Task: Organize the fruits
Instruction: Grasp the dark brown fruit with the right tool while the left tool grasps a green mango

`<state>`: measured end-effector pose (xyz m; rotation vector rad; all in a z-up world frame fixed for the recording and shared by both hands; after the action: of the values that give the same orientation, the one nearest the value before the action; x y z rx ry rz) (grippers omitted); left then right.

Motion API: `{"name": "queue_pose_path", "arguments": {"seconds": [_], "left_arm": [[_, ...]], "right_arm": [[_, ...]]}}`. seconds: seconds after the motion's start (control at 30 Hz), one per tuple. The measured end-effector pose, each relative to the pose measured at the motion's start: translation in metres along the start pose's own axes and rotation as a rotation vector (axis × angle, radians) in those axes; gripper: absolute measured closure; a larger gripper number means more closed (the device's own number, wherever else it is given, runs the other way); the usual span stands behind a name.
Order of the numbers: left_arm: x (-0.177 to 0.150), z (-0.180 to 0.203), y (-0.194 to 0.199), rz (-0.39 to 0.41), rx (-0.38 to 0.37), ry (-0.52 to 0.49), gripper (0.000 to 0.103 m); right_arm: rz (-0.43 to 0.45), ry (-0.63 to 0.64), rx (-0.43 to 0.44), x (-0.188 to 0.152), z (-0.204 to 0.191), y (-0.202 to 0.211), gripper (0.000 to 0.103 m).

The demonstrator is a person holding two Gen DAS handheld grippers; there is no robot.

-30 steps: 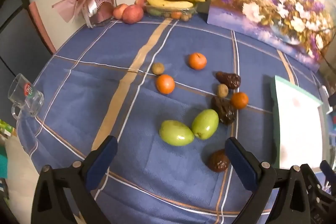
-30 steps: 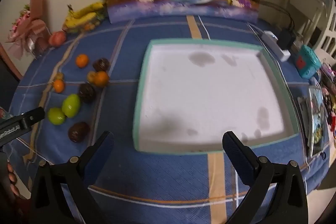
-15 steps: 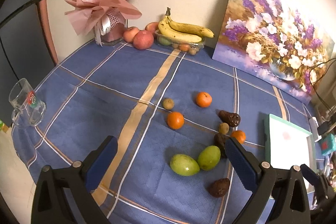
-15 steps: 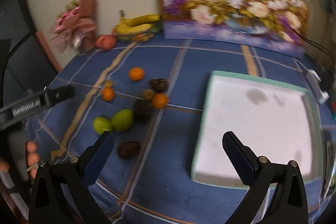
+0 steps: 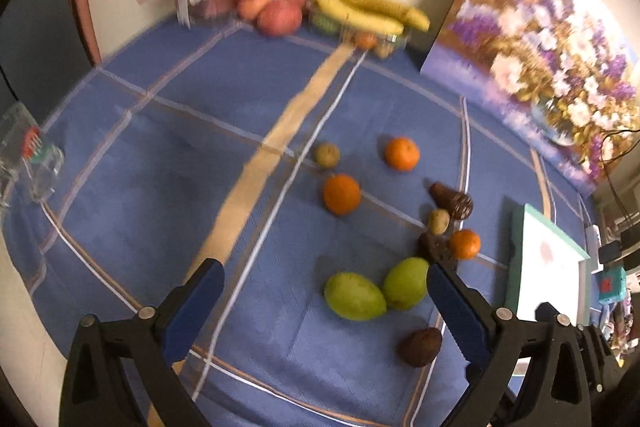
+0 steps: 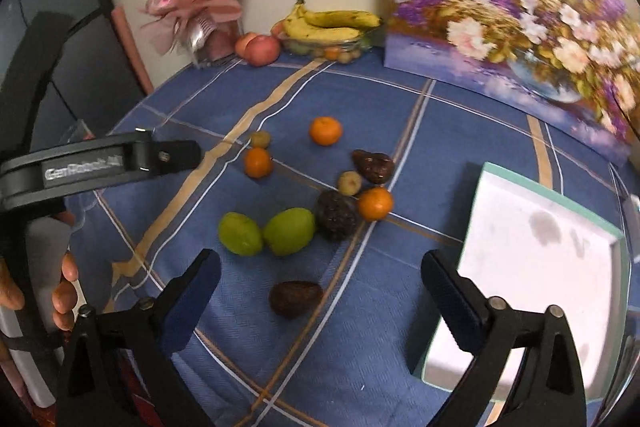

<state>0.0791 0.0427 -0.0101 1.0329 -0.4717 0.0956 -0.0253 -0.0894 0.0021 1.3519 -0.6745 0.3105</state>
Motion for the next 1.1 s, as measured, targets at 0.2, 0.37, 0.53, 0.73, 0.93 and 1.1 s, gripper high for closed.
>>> {"name": "queue_pose_path", "arguments": {"seconds": [0.2, 0.37, 0.53, 0.73, 0.93, 1.1], "left_arm": [[-0.008, -0.012, -0.032, -0.115, -0.017, 0.068, 0.001], [-0.015, -0.017, -0.053, -0.181, -0.035, 0.108, 0.007], [-0.02, -0.018, -0.066, -0.213, -0.049, 0.127, 0.014], [-0.023, -0.022, -0.074, -0.234, -0.087, 0.167, 0.027], [-0.025, -0.016, -0.075, -0.227, -0.155, 0.161, 0.054], [-0.024, -0.014, -0.075, -0.22, -0.156, 0.163, 0.054]], "right_arm": [[-0.069, 0.091, 0.007, -0.006, -0.021, -0.024, 0.02], [-0.147, 0.139, -0.006, -0.019, -0.031, -0.048, 0.027], [-0.193, 0.176, -0.009, -0.029, -0.039, -0.064, 0.028], [-0.203, 0.184, -0.014, -0.034, -0.041, -0.071, 0.031], [-0.204, 0.186, -0.015, -0.038, -0.042, -0.073, 0.046], [-0.203, 0.177, -0.007, -0.039, -0.043, -0.072, 0.055]]}}
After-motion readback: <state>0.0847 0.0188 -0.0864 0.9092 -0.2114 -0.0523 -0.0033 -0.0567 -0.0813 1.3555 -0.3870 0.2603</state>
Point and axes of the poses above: each gripper's, at about its wrist camera, not at the fingertips, and y roughly against the way its jaws point, z to its right, x to its top, the point moved 3 cm from there along -y, roughly the way its jaws point, and after that the axes turned 15 degrees about -x, right-handed, at the moved point
